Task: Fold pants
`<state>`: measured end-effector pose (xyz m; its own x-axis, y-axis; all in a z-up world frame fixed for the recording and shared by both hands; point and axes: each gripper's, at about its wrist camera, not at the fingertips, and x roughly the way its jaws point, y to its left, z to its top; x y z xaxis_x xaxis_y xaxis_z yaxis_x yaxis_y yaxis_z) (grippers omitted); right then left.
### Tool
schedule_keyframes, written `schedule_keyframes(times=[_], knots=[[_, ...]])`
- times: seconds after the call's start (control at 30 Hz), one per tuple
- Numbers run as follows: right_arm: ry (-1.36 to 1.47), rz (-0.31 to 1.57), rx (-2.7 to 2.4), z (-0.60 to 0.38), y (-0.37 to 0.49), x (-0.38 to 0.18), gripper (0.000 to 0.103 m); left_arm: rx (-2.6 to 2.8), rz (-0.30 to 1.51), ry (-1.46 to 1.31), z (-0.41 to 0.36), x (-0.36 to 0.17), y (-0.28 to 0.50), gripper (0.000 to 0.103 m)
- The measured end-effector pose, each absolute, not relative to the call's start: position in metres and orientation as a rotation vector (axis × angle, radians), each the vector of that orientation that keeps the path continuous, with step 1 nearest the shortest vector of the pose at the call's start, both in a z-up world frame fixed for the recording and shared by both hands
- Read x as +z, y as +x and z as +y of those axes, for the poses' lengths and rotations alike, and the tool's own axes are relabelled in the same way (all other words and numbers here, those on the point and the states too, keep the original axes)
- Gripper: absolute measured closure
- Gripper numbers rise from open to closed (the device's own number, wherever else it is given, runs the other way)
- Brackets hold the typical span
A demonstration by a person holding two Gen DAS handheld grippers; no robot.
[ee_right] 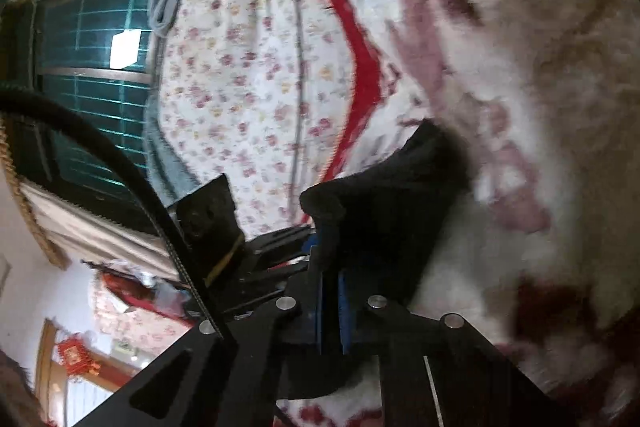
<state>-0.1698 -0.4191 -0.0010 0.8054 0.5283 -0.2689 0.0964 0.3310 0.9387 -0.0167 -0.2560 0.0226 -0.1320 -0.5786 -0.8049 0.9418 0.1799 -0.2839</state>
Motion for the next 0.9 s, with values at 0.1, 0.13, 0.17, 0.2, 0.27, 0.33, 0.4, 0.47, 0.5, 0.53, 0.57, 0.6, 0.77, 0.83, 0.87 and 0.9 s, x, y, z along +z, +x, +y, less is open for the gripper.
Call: schedule_keyframes(times=[0.1, 0.13, 0.17, 0.2, 0.27, 0.33, 0.4, 0.47, 0.5, 0.53, 0.57, 0.6, 0.77, 0.83, 0.87, 0.9], knots=[[1.175, 0.572, 0.369, -0.408, -0.166, 0.024, 0.096, -1.396, 0.943, 0.441, -0.238, 0.052, -0.024, 0.091], [1.145, 0.564, 0.389, -0.402, -0.164, 0.036, 0.096, -1.391, 0.925, 0.423, -0.229, 0.061, -0.023, 0.091], [1.126, 0.558, 0.403, -0.398, -0.163, 0.045, 0.096, -1.385, 0.911, 0.393, -0.221, 0.072, -0.021, 0.091], [1.11, 0.55, 0.427, -0.393, -0.162, 0.054, 0.096, -1.381, 0.898, 0.373, -0.213, 0.08, -0.02, 0.091], [1.087, 0.539, 0.465, -0.383, -0.159, 0.069, 0.096, -1.371, 0.855, 0.334, -0.189, 0.098, -0.021, 0.091], [1.059, 0.531, 0.508, -0.37, -0.156, 0.084, 0.096, -1.365, 0.824, 0.306, -0.172, 0.11, -0.024, 0.091], [1.035, 0.527, 0.546, -0.355, -0.152, 0.096, 0.096, -1.359, 0.795, 0.259, -0.148, 0.121, -0.028, 0.091], [1.022, 0.525, 0.603, -0.341, -0.148, 0.105, 0.096, -1.372, 0.756, 0.217, -0.124, 0.131, -0.032, 0.091], [1.007, 0.527, 0.639, -0.333, -0.146, 0.108, 0.096, -1.373, 0.745, 0.204, -0.114, 0.136, -0.034, 0.091], [0.973, 0.538, 0.656, -0.325, -0.144, 0.113, 0.096, -1.373, 0.74, 0.189, -0.106, 0.14, -0.035, 0.091], [0.918, 0.549, 0.641, -0.317, -0.142, 0.116, 0.096, -1.374, 0.739, 0.169, -0.097, 0.143, -0.037, 0.091], [0.879, 0.549, 0.624, -0.314, -0.14, 0.117, 0.092, -1.372, 0.738, 0.159, -0.091, 0.145, -0.039, 0.091], [1.078, 0.552, 0.604, -0.333, -0.139, 0.074, 0.027, -1.367, 0.741, 0.143, -0.08, 0.145, -0.042, 0.091], [1.133, 0.556, 0.641, -0.337, -0.143, 0.057, 0.027, -1.373, 0.744, 0.159, -0.083, 0.145, -0.046, 0.091], [1.13, 0.558, 0.651, -0.336, -0.146, 0.052, 0.027, -1.374, 0.746, 0.163, -0.082, 0.145, -0.048, 0.091], [1.119, 0.547, 0.683, -0.335, -0.148, 0.05, 0.026, -1.379, 0.752, 0.166, -0.084, 0.145, -0.05, 0.091]])
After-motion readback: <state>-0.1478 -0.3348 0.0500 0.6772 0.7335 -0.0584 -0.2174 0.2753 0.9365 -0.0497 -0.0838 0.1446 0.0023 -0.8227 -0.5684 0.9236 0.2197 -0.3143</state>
